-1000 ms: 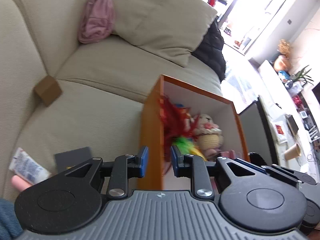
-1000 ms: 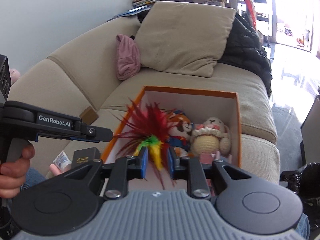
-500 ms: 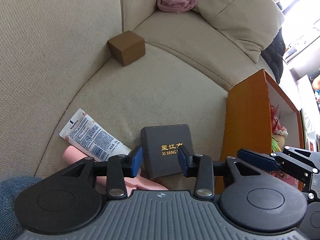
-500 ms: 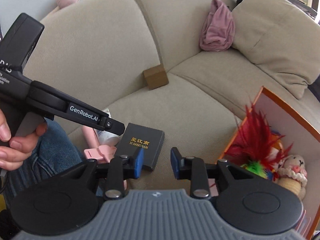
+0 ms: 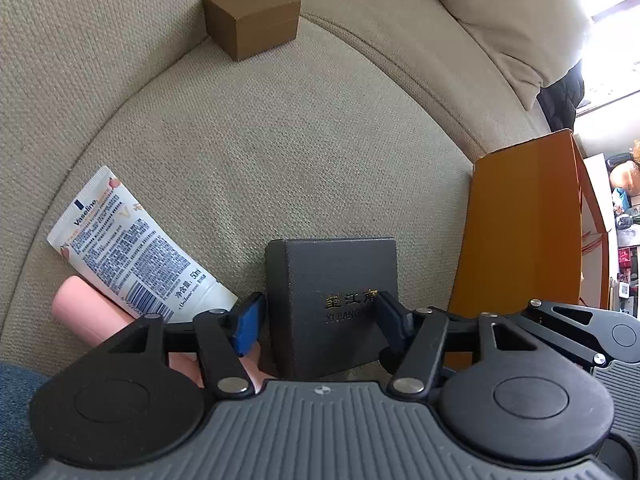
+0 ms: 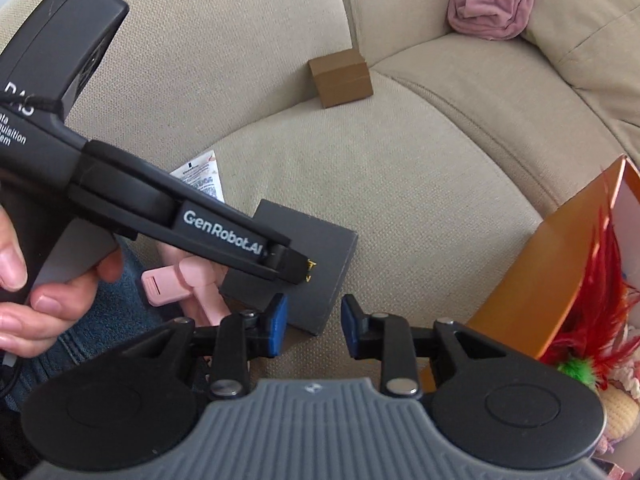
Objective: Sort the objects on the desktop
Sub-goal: 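Move the left tool to the black square gift box and grasp it, then lift the black gift box with the left tool while the right tool grasps the brown cardboard cube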
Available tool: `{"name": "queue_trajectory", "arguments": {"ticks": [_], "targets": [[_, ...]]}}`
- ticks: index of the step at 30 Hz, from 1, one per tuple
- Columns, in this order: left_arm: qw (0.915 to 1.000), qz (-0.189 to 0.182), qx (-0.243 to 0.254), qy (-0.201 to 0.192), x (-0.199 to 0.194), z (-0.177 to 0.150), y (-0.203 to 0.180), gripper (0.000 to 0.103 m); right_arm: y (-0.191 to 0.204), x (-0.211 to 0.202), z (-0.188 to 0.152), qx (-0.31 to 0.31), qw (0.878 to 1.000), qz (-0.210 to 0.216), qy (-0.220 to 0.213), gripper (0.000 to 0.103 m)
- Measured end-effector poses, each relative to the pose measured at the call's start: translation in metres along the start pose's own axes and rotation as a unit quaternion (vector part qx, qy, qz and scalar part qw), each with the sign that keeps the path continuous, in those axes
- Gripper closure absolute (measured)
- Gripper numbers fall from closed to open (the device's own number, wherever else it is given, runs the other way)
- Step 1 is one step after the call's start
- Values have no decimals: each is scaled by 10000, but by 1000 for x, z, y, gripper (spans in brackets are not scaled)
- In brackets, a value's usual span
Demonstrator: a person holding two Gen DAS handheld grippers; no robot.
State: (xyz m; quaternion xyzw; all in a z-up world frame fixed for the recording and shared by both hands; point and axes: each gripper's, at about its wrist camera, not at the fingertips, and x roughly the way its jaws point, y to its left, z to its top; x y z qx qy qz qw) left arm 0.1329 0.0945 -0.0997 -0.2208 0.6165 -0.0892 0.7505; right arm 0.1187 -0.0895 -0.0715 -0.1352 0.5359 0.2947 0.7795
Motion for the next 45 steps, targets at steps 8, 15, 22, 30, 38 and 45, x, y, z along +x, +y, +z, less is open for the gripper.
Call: {"name": "queue_trajectory", "arguments": {"ticks": [8, 15, 22, 30, 38, 45], "targets": [[9998, -183, 35, 88, 12, 0, -2, 19, -6, 17, 2, 57, 9996, 40, 274, 72], [9995, -290, 86, -70, -11, -8, -2, 46, -11, 11, 2, 199, 9996, 56, 217, 73], [9973, -490, 445, -303, -26, -14, -20, 62, -12, 0, -1, 55, 9997, -207, 135, 86], [9970, -645, 300, -314, -6, -4, -22, 64, -16, 0, 1, 27, 9995, -301, 91, 92], [9948, -109, 193, -995, -46, 11, -9, 65, -19, -6, 24, -57, 9996, -206, -210, 80], [9854, 812, -10, -1498, -62, 53, 16, 65, -10, 13, 77, -551, 9957, -212, -712, 53]]}}
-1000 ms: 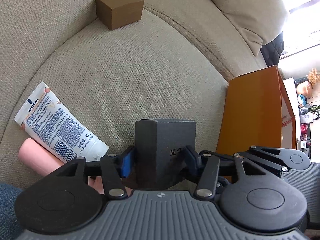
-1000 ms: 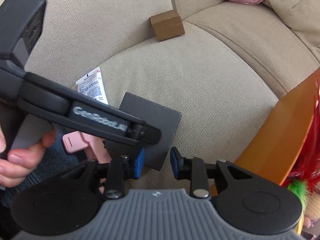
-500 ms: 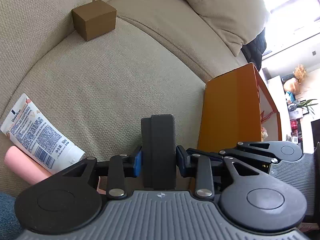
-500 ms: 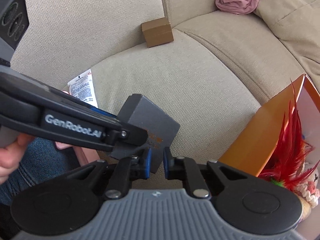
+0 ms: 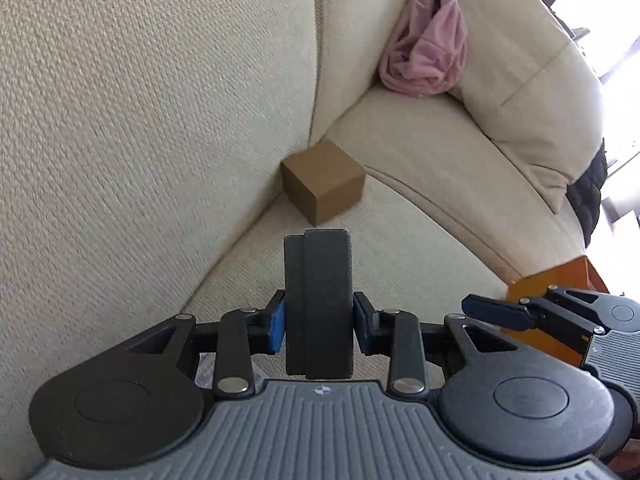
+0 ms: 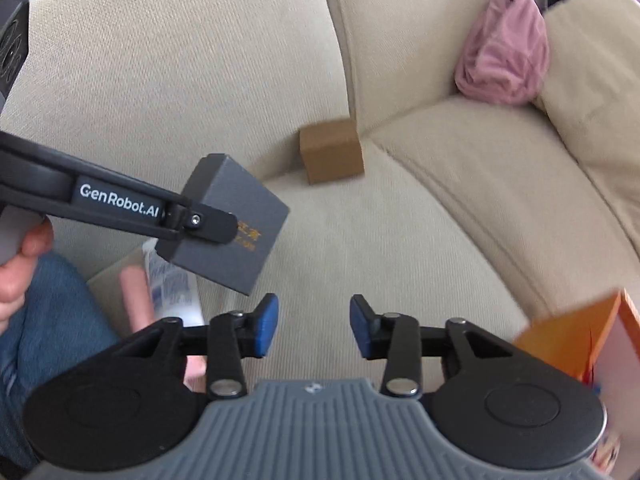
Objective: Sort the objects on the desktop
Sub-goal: 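Lift the black gift box with the left tool while the right tool grasps the brown cardboard cube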
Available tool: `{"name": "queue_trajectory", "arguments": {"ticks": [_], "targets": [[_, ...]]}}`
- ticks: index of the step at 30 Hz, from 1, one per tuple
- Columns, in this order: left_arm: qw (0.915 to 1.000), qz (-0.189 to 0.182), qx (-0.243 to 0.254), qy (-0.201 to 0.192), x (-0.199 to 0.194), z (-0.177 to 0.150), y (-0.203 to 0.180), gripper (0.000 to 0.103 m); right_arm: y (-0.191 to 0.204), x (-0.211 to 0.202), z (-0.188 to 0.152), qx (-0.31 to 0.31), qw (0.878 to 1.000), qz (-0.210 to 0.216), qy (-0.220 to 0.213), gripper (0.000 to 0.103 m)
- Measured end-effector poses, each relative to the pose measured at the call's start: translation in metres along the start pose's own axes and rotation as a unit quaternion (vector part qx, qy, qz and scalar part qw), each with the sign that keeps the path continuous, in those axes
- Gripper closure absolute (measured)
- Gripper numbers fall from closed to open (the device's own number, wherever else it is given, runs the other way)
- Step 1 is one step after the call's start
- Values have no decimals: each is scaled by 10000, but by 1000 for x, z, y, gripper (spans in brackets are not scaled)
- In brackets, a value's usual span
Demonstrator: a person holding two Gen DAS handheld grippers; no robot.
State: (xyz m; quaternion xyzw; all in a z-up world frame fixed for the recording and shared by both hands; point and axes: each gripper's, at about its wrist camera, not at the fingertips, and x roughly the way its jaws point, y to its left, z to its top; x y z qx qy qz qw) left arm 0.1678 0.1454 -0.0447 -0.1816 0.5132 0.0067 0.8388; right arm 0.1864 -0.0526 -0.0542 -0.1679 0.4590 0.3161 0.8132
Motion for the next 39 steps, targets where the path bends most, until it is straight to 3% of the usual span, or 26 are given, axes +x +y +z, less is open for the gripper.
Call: {"name": "queue_trajectory", "arguments": {"ticks": [4, 13, 22, 30, 39], "targets": [[9998, 182, -58, -24, 12, 15, 6, 65, 0, 31, 31, -281, 9991, -201, -234, 40], [9996, 88, -244, 105, 36, 28, 22, 64, -8, 92, 69, -599, 9973, -347, -256, 38], [9991, -17, -418, 103, 46, 38, 34, 65, -5, 123, 91, -750, 9960, -365, -323, 39], [9986, -162, -495, 113, 35, 25, 38, 65, -6, 129, 100, -847, 9954, -379, -254, 42], [9987, -202, -459, 88, 9, 9, 38, 65, 2, 96, 91, -730, 9966, -374, 112, 42]]}}
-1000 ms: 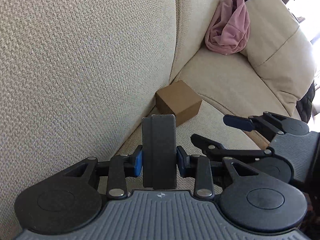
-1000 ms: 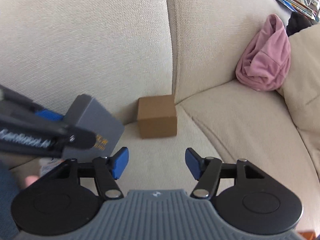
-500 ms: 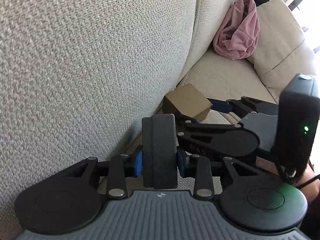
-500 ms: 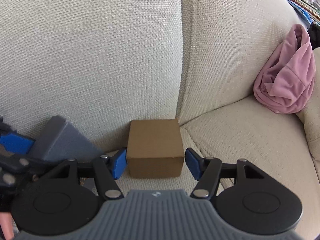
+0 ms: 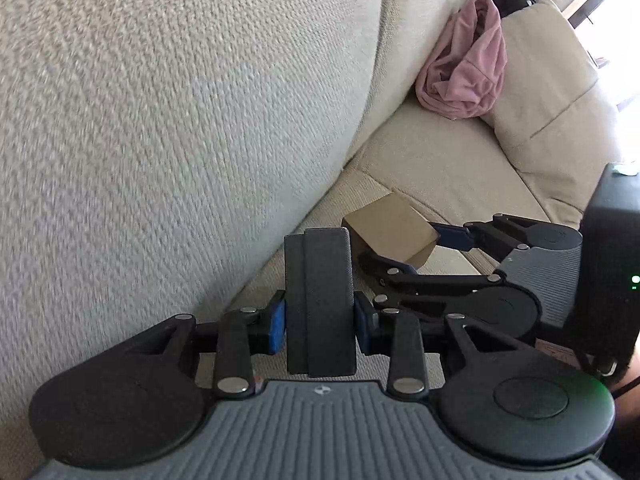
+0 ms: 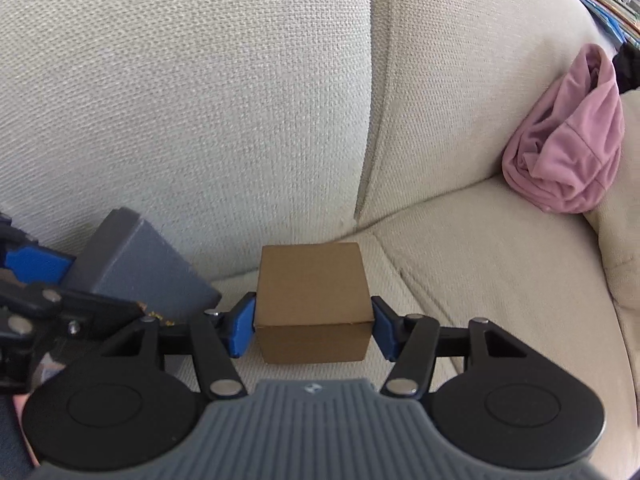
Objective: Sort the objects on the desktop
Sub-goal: 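Lift the black gift box with the left tool while the right tool grasps the brown cardboard cube, then carry the black gift box and brown cube over the orange-rimmed box and lower them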
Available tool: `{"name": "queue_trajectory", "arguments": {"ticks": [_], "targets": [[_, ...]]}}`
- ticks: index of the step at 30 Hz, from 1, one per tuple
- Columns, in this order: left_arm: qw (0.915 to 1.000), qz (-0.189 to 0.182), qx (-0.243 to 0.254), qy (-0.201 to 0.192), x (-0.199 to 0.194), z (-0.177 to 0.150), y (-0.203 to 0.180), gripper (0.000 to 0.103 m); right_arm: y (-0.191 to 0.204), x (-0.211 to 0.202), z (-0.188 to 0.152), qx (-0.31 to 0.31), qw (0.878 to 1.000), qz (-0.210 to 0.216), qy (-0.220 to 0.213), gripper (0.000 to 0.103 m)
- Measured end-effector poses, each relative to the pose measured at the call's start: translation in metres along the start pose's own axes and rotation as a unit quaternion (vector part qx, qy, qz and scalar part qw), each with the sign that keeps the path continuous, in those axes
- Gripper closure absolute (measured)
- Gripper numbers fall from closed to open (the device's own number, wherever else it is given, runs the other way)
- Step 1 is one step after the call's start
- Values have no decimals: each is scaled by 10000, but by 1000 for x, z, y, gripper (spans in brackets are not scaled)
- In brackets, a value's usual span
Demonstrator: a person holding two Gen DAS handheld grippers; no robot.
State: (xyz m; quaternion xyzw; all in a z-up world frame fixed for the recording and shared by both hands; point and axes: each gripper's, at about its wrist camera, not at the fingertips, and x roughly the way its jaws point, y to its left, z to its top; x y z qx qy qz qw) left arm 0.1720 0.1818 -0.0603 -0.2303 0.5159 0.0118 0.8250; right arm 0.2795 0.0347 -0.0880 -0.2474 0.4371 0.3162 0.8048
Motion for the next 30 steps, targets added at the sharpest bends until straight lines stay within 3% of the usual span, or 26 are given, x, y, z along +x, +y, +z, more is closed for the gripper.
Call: {"name": "queue_trajectory", "arguments": {"ticks": [7, 17, 24, 30], "targets": [[9999, -116, 79, 2, -27, -27, -12, 65, 7, -51, -24, -15, 10000, 5, 2, 42], [9954, -632, 697, -193, -87, -68, -60, 65, 10, -164, -98, 314, 9977, 92, -595, 42], [9805, -1286, 1438, -367, -122, -93, -122, 65, 0, -243, -157, 589, 9941, -116, -908, 42], [9640, -1795, 1959, -130, -121, -120, -182, 65, -19, -291, -212, 897, 9911, -464, -863, 42]]}}
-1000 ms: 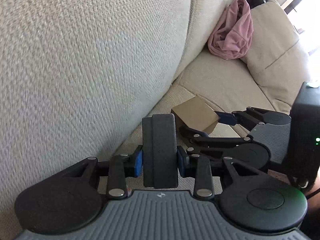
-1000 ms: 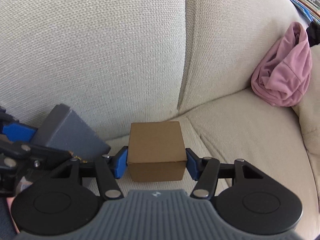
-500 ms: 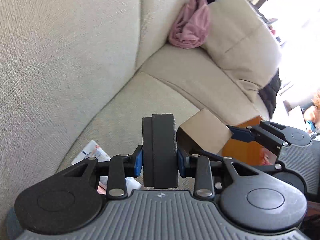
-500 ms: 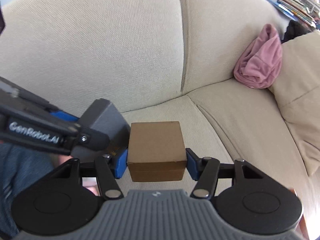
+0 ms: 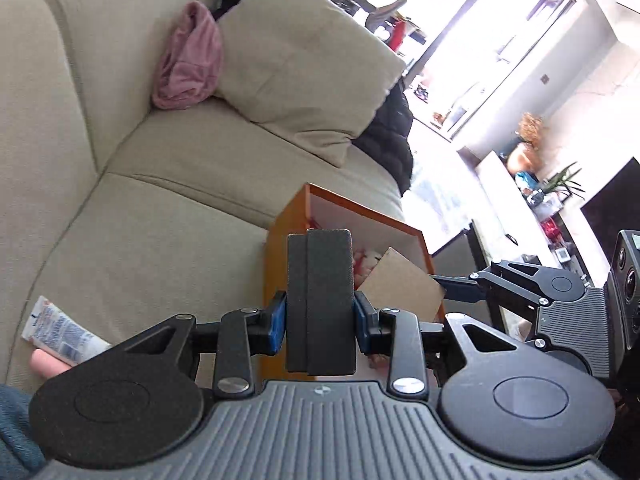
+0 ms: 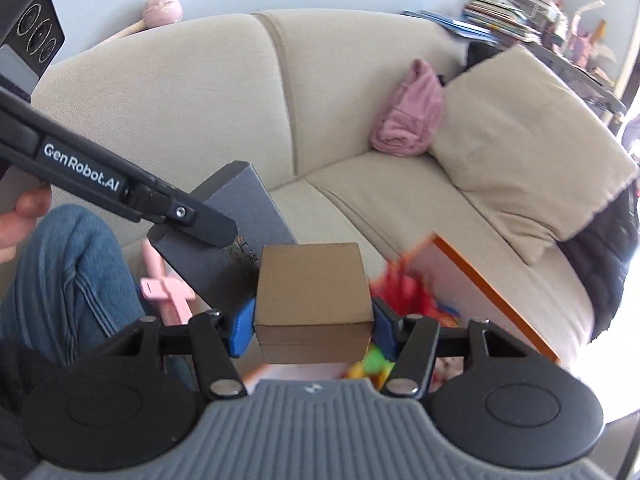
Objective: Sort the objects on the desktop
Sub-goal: 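Carry the black gift box and brown cube over the orange-rimmed box and lower them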
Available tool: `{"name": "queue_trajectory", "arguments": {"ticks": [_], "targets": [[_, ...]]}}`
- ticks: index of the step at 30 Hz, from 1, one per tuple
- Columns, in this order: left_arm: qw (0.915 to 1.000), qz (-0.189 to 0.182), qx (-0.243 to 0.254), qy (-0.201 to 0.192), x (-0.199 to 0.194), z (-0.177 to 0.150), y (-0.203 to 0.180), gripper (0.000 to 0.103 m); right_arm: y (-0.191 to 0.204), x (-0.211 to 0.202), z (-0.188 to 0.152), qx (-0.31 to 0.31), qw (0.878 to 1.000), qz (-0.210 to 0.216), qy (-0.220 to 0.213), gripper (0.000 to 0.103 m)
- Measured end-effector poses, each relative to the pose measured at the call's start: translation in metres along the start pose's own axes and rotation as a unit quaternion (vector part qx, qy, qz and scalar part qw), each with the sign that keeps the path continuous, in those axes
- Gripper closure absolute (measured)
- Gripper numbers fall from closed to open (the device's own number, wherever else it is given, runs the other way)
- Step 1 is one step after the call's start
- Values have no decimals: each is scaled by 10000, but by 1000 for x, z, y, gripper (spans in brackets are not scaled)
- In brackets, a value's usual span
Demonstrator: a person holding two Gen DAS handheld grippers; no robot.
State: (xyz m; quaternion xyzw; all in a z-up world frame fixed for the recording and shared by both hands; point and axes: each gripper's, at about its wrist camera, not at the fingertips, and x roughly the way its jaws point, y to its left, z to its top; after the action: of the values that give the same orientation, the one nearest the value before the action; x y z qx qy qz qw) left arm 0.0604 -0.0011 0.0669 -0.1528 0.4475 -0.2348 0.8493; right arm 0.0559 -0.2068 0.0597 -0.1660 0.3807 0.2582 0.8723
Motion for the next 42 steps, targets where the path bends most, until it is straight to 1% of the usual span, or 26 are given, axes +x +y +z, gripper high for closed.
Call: {"name": "queue_trajectory", "arguments": {"ticks": [4, 7, 10, 13, 15, 18, 22, 25, 31, 34, 40, 42], "targets": [[9990, -190, 318, 265, 24, -6, -31, 65, -26, -15, -27, 245, 9995, -162, 127, 42], [9967, -232, 480, 613, 42, -18, -48, 65, -37, -23, -48, 312, 9990, -184, 270, 42], [9931, -121, 580, 1007, 70, -29, -58, 65, -43, -23, -70, 347, 9981, -203, 462, 42], [9881, 65, 666, 1384, 96, -41, -63, 65, -44, -23, -88, 339, 9976, -238, 557, 42], [9847, 216, 724, 1573, 110, -48, -67, 65, -45, -23, -95, 340, 9976, -221, 561, 42], [9803, 414, 837, 1740, 128, -51, -71, 65, -50, -23, -104, 363, 9976, -159, 564, 42], [9775, 469, 859, 1870, 147, -49, -74, 65, -55, -15, -106, 294, 9975, -111, 638, 42], [9767, 589, 932, 1839, 158, -45, -76, 65, -54, -7, -106, 115, 9970, -81, 765, 42], [9764, 589, 854, 1896, 175, -40, -75, 65, -55, -1, -104, -199, 9953, 49, 944, 42], [9760, 675, 885, 1873, 182, -42, -75, 65, -53, 1, -103, -288, 9945, 111, 1003, 42], [9773, 452, 629, 1971, 185, -43, -64, 65, -50, 5, -103, -433, 9919, 158, 1185, 42], [9779, 292, 442, 2025, 185, -42, -59, 65, -48, 5, -101, -497, 9911, 130, 1226, 42]]}}
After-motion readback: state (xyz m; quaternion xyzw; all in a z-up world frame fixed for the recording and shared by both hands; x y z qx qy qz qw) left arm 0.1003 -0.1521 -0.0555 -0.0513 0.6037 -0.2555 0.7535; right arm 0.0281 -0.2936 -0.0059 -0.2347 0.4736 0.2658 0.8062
